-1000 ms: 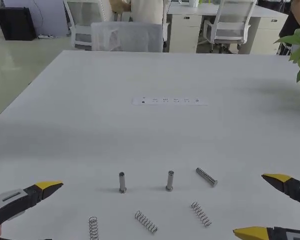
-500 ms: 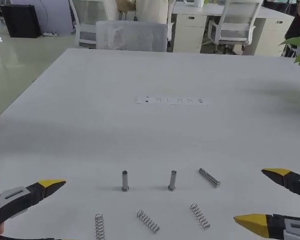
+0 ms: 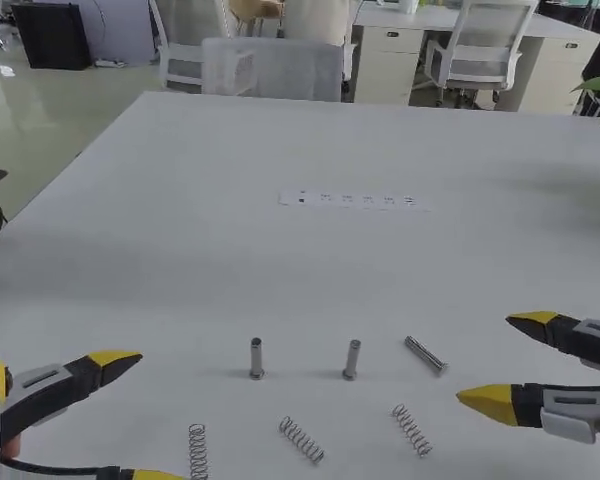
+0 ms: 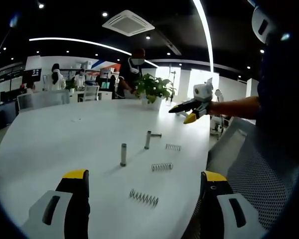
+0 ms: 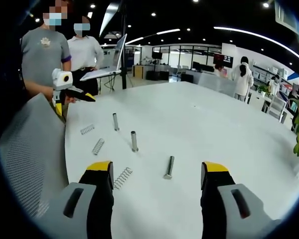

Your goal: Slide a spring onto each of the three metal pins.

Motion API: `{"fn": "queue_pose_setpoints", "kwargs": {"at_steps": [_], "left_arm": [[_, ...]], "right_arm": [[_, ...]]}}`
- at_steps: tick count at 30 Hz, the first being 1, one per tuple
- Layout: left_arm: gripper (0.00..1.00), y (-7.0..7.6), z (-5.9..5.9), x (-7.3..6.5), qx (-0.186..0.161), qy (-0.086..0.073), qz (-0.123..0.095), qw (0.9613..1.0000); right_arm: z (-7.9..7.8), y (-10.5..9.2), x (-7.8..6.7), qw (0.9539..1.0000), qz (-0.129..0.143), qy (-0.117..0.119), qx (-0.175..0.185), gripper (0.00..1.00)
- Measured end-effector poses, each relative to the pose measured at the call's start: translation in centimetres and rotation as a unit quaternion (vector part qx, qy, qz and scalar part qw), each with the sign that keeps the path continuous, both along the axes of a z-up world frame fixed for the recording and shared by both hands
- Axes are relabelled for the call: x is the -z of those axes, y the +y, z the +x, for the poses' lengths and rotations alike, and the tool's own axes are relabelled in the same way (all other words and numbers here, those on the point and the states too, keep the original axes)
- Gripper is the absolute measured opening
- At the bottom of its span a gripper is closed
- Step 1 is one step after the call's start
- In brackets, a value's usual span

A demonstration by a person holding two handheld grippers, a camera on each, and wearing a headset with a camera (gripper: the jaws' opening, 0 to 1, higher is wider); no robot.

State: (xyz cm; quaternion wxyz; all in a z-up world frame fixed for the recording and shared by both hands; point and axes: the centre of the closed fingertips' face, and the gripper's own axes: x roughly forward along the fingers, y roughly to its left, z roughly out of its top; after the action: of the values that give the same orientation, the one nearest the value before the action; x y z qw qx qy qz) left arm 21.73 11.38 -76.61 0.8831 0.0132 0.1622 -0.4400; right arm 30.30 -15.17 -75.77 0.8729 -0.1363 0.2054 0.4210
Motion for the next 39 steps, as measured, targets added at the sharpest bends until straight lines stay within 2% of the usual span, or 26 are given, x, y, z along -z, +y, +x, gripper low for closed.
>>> {"fn": "queue_pose_setpoints", "kwargs": {"at_steps": [11,23,33,39], "left_arm": [[0.89,0.2,-0.1,-0.1,-0.002,0.0,-0.001,1.0],[0.89,-0.1,0.0,-0.2,-0.001,0.0,-0.002,1.0],[0.89,-0.2,0.3,-0.2,0.003,-0.002,-0.001,1.0],[0.89,-0.2,0.4,-0.1,0.003,-0.002,-0.002,1.0]], "right_arm": [[1.9,1.5,1.1,0.9995,-0.022,0.02,-0.014,0.66],[4.2,2.3,2.6,0.9978,-0.042,0.051,-0.01,0.6],[5.8,2.5,4.3,0.9936,-0.077,0.082,0.006,0.51],[6.4,2.6,5.0,0.9897,-0.103,0.099,0.013,0.41]]}}
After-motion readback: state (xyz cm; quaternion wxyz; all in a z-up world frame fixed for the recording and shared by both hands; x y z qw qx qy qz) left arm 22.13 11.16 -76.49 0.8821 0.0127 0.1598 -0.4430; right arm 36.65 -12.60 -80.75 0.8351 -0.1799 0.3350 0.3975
